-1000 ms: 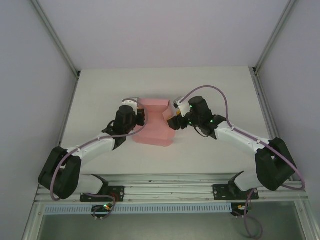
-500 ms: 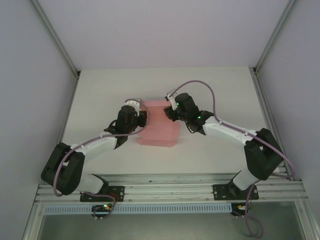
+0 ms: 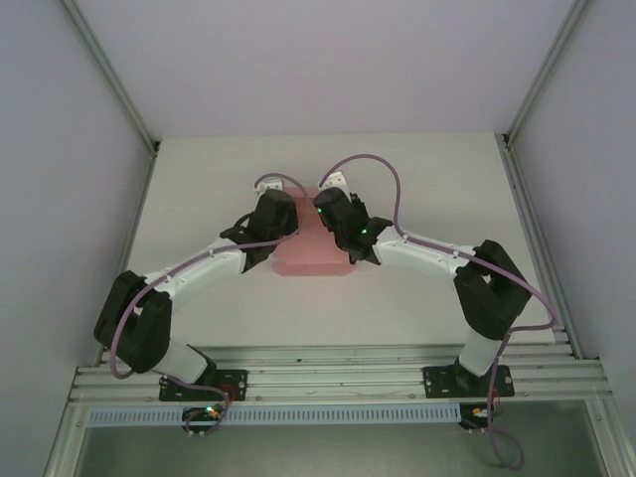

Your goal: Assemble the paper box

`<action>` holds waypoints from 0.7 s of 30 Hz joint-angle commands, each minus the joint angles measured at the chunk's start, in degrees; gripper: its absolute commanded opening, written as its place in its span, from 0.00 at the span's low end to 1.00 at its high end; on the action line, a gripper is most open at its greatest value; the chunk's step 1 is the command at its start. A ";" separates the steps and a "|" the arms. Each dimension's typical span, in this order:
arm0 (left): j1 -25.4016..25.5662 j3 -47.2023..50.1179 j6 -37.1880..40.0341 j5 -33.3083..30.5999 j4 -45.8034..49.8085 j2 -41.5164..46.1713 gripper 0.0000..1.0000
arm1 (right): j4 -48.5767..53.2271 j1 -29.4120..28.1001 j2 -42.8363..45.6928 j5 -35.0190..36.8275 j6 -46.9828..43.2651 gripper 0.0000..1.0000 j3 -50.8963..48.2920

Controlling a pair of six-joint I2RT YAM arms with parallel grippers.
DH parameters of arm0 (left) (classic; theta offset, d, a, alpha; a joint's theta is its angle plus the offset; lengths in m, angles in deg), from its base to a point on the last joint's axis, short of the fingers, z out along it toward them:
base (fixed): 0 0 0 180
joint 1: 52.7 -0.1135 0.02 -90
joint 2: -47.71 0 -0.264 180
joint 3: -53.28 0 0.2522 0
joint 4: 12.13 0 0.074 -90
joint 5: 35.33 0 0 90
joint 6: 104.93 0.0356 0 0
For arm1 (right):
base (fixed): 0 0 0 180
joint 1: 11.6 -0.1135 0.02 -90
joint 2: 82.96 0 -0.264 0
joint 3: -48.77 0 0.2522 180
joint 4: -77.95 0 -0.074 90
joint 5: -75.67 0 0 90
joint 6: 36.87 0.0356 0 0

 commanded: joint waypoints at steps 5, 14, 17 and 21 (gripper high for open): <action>-2.06 -1.50 -3.93 -15.80 13.58 -0.07 0.00 | 13.91 4.07 -3.74 25.60 7.42 0.11 1.18; -0.60 3.55 3.11 3.63 -4.52 3.22 0.00 | -9.84 4.34 4.42 -3.10 0.86 0.28 -10.80; -0.42 3.49 2.54 4.77 -5.02 3.30 0.00 | -13.47 4.13 7.14 -8.12 -0.82 0.37 -12.94; -0.51 3.36 1.46 4.82 -5.12 3.02 0.00 | -13.49 4.27 11.22 -19.29 -2.18 0.60 -14.85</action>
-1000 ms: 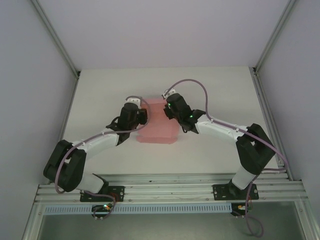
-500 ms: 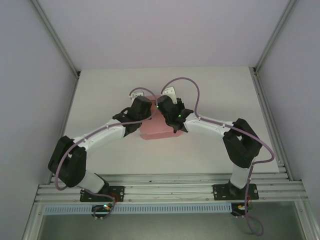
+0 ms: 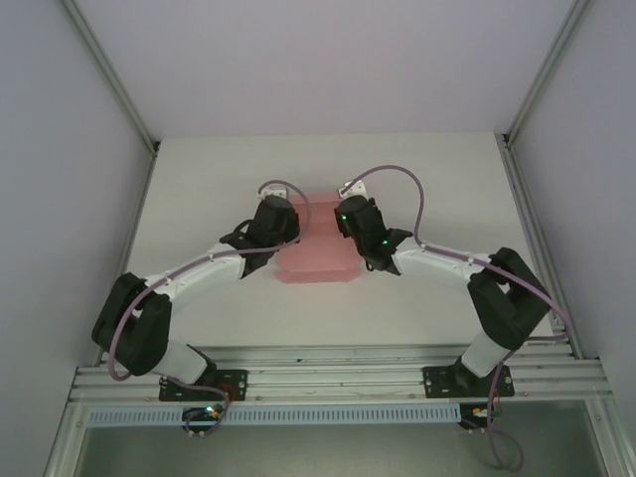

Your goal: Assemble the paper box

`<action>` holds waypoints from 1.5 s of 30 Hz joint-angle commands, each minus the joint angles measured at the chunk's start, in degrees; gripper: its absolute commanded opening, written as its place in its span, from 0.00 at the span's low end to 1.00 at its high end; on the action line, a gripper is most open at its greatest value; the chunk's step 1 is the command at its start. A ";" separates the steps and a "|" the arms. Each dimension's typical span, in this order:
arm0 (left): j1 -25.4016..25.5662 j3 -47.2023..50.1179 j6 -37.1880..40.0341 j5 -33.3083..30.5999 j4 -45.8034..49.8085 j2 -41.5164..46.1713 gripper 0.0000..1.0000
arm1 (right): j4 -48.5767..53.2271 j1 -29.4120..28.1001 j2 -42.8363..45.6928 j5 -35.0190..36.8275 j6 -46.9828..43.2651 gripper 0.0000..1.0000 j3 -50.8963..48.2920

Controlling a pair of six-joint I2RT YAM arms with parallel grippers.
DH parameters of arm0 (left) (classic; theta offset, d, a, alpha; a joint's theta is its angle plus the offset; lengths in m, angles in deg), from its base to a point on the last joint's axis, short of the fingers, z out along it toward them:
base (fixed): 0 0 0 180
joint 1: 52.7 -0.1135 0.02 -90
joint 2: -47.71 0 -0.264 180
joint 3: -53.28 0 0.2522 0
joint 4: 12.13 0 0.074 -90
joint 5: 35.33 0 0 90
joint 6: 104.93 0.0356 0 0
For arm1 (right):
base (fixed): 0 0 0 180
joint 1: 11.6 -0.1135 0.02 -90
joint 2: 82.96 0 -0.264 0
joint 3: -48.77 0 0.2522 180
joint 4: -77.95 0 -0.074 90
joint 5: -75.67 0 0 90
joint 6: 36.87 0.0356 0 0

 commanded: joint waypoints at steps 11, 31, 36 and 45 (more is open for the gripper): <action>-0.88 -0.70 -1.93 -0.08 -1.61 2.53 0.00 | -2.46 1.12 16.09 -21.68 -1.34 0.89 -8.71; -1.04 -2.79 -5.19 -2.09 1.46 -0.41 0.00 | -7.36 2.25 0.98 2.41 4.62 0.22 -1.15; -0.86 -10.55 -10.29 -14.98 16.10 -6.72 0.00 | -5.73 -0.32 -0.50 13.62 4.58 0.06 -0.27; -1.70 -15.30 -12.88 -23.37 25.88 -11.94 0.00 | 3.99 -2.02 -2.76 25.52 9.76 0.01 3.05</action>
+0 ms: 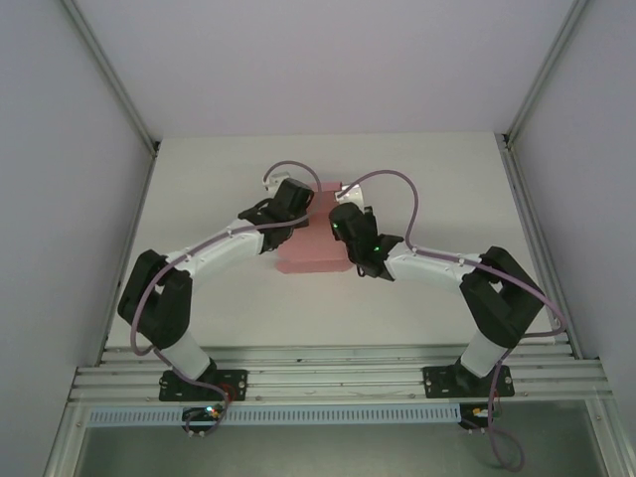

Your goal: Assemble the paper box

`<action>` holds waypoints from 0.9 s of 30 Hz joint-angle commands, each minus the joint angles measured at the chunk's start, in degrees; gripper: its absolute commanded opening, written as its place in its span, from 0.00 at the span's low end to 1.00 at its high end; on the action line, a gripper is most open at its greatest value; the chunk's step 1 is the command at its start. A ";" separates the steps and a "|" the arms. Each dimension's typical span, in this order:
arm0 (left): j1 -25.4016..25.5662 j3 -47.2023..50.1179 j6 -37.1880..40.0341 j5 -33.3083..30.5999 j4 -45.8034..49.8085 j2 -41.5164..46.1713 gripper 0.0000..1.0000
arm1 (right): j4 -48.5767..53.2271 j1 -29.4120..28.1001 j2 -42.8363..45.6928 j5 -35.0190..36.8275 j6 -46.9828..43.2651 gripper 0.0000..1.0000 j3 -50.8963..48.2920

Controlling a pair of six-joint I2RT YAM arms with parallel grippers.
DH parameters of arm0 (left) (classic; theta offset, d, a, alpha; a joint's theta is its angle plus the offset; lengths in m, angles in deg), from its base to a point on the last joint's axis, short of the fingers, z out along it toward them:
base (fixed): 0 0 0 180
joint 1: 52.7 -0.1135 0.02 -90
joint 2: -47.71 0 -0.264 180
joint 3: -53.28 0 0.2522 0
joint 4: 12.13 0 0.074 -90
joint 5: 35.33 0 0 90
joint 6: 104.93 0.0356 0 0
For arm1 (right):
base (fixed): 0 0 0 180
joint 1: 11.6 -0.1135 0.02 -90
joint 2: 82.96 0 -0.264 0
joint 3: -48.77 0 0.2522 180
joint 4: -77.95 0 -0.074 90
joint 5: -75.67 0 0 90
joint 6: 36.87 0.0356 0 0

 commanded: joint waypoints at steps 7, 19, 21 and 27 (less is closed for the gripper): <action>-1.07 5.70 10.84 0.69 -7.13 4.01 0.00 | -1.38 1.73 0.73 -0.55 -2.06 0.25 0.25; -3.45 2.20 27.75 21.46 -3.23 7.67 0.00 | -13.19 4.05 18.97 -33.29 -0.23 1.00 -10.36; -5.36 1.08 32.70 27.90 0.26 7.92 0.00 | -8.95 5.30 23.30 -31.71 1.87 1.00 -11.35; -9.20 -6.43 53.21 32.35 15.81 3.80 0.00 | 7.07 13.59 36.52 -28.12 12.69 1.00 -15.90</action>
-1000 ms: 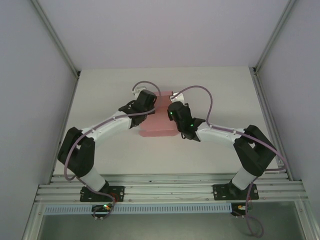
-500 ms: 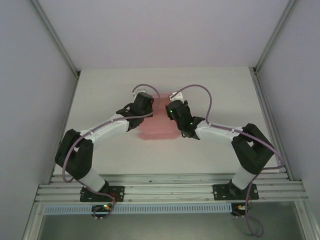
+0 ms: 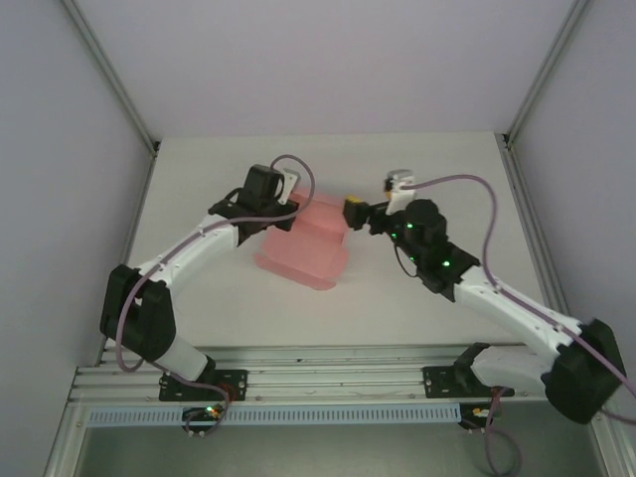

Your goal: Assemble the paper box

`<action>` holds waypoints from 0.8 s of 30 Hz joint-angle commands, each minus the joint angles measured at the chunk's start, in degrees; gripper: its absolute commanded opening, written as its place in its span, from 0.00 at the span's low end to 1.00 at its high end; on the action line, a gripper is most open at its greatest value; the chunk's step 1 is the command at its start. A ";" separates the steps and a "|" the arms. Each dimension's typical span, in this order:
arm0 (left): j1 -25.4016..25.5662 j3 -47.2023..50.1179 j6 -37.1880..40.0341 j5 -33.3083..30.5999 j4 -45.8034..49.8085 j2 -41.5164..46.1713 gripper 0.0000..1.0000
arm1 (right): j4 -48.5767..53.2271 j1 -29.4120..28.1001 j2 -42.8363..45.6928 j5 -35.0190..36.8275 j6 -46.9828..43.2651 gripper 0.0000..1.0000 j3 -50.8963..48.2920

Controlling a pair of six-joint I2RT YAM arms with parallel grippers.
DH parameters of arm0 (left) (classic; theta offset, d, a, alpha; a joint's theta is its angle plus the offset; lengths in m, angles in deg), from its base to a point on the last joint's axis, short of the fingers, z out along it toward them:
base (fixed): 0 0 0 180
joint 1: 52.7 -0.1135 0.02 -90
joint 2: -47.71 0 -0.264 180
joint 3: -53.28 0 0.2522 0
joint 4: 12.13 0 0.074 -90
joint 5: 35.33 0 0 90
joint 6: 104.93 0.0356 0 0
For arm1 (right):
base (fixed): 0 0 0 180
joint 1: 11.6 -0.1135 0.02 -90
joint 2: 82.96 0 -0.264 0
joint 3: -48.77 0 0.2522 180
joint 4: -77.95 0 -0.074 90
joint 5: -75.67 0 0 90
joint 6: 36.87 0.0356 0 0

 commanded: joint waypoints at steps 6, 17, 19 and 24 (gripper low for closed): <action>3.28 -11.80 40.11 3.42 23.43 -10.18 0.00 | 23.61 10.93 11.04 1.50 10.22 1.00 -5.62; 12.88 -34.48 51.23 -18.42 33.04 -34.78 0.00 | 30.66 15.20 15.46 -0.30 10.61 0.99 -9.98; 13.50 -38.98 50.43 -20.42 35.98 -38.89 0.00 | 30.90 15.80 15.70 -0.49 10.68 1.00 -10.54; 15.06 -42.25 50.50 -21.03 36.71 -41.91 0.27 | 30.65 17.09 15.09 -1.51 10.23 1.00 -11.33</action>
